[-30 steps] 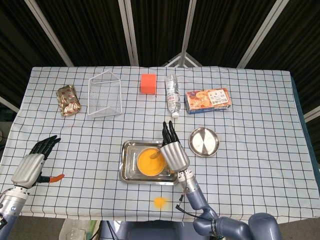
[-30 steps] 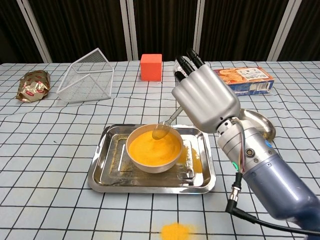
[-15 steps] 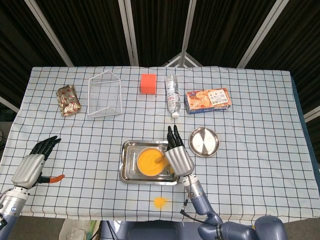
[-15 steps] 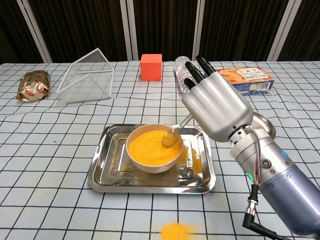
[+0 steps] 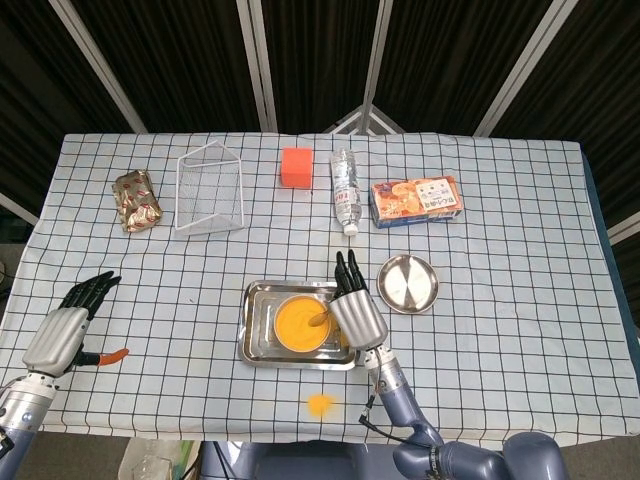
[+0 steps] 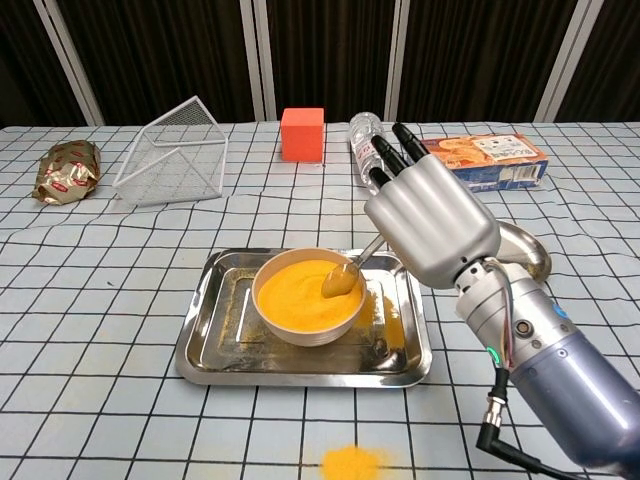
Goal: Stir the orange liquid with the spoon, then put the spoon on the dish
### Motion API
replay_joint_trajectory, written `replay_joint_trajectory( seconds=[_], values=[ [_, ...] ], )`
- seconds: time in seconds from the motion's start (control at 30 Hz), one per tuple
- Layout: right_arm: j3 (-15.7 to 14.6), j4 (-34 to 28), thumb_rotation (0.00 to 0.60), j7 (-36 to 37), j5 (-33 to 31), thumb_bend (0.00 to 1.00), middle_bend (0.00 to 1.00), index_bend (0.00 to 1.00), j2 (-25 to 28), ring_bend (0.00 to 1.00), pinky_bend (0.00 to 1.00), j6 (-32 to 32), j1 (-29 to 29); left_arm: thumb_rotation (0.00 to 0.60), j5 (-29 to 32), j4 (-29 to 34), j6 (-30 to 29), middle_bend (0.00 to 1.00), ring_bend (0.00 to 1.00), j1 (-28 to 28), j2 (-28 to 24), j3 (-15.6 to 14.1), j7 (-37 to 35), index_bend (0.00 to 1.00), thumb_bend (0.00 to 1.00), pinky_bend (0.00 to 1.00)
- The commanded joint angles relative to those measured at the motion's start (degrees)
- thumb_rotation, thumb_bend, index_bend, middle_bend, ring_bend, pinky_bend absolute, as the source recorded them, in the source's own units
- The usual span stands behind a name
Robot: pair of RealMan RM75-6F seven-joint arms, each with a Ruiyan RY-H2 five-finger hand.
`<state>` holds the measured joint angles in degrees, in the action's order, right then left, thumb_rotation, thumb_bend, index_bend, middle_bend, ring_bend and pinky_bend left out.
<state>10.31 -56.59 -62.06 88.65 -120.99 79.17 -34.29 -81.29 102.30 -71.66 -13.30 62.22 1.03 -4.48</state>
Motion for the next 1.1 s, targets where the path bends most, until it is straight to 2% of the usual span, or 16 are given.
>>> replay_joint_trajectory(
  seconds=[0.03,0.5,1.1],
  values=[
    [0.5,1.0,0.6,0.5,-0.1,0.8,0.28,0.82,-0.7,0.0,0.0,-0.4,-0.6,0.6,0.1,0.0,0.0,0.0,0.0,0.0,0.0,0.0,-0.1,0.0,0.0,0.02],
    [2.3,2.7,0.6,1.2,-0.4,0.8,0.28,0.82,-1.7,0.0,0.0,-0.9,-3.0,0.6,0.1,-0.1,0.3,0.0,0.0,-0.1,-0.1,0.1,-0.6,0.0,0.0,0.02],
    [1.3,-6.1,0.6,-2.9,0.8,0.8,0.28,0.83,3.3,0.0,0.0,1.1,-1.9,0.6,-0.1,0.2,-0.1,0.0,0.0,0.1,0.1,-0.1,0.2,0.0,0.0,0.02]
  ],
)
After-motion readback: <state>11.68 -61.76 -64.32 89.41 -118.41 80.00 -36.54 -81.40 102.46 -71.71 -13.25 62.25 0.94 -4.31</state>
